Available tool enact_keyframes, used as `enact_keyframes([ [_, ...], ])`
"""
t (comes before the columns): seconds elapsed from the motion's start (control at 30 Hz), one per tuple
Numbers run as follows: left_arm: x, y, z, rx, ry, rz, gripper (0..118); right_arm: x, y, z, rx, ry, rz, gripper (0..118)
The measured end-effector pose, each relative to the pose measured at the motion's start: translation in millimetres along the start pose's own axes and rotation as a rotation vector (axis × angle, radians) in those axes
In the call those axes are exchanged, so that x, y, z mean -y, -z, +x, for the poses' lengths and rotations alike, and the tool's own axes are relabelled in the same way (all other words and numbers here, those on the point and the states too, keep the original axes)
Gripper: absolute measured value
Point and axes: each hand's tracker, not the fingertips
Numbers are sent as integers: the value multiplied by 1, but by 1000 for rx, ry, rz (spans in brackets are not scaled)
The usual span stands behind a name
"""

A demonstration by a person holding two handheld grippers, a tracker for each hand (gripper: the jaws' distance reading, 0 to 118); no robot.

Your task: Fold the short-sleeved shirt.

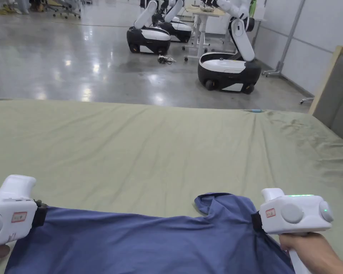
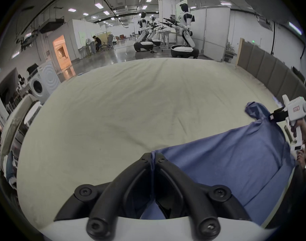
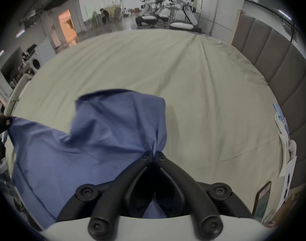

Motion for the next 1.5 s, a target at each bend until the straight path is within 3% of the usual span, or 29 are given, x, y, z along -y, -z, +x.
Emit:
enact_keyframes([
  [0.23, 17, -59, 1, -5, -5, 66, 1, 24, -111, 5, -64, -26, 230, 2],
  [0.37, 41, -124, -1, 20, -38, 176, 1, 65, -177, 8, -113, -37, 339, 2],
  [0.5, 75, -167, -14, 20, -62, 219, 1, 118, -217, 17, -97, -41, 372, 2],
  [0.63, 123, -194, -13, 26, -75, 190, 1, 178, -223, 24, -62, -44, 327, 2],
  [0.83, 194, -171, -2, 10, -65, 16, 1, 255, -183, 21, -17, -2, 166, 2],
  [1.03, 214, -160, 13, -30, -29, -34, 2, 268, -166, 21, -5, 67, 172, 2],
  [1.1, 212, -169, 11, -24, -48, 33, 11, 265, -169, 23, -8, 57, 198, 10],
  [1.17, 210, -191, 17, 8, -88, 134, 22, 263, -183, 21, 8, 56, 239, 26],
  [1.2, 209, -202, 18, -6, -97, 174, 49, 257, -202, 11, 16, 50, 250, 65],
  [1.23, 210, -212, 22, -32, -85, 210, 84, 258, -213, 7, 12, 38, 269, 117],
  [1.27, 209, -222, 28, -71, -69, 237, 96, 256, -232, 1, 6, -7, 402, 115],
  [1.33, 216, -242, 39, -153, -22, 337, 96, 250, -275, -33, 31, 1, 428, 114],
  [1.43, 231, -254, 47, -183, -12, 442, 96, 253, -315, -77, 4, -21, 648, 114],
  [1.5, 238, -258, 54, -193, -20, 446, 92, 275, -290, -74, 10, -41, 712, 101],
])
